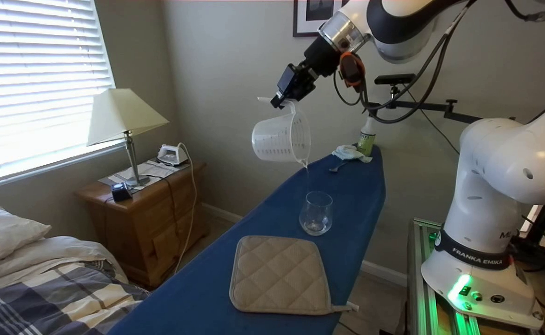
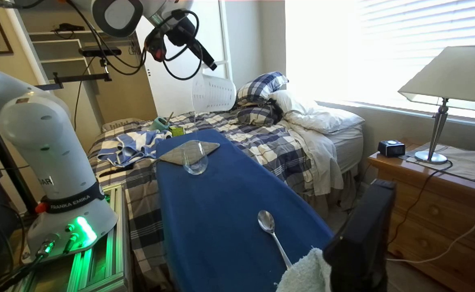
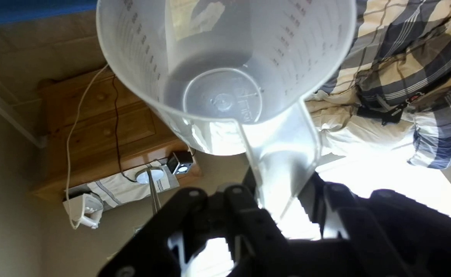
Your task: Pour the contents from the jar into the cup
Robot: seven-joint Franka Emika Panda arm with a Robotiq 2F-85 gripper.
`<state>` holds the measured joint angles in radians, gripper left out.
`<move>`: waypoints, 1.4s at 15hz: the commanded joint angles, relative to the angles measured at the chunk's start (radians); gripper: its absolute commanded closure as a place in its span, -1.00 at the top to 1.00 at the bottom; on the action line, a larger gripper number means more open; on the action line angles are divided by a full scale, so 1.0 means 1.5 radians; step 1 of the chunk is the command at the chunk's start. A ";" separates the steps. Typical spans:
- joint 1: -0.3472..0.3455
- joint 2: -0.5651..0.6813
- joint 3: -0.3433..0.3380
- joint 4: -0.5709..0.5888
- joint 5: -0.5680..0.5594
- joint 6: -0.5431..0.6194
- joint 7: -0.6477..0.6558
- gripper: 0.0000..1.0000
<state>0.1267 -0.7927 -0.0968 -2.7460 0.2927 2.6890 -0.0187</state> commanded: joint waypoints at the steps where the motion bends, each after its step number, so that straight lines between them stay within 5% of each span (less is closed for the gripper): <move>1: -0.012 0.003 -0.004 0.000 -0.005 -0.005 0.013 -0.83; 21: -0.083 0.065 0.000 0.003 -0.002 -0.045 0.092 -0.83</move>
<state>0.0326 -0.7086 -0.1038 -2.7495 0.2927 2.6443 0.0813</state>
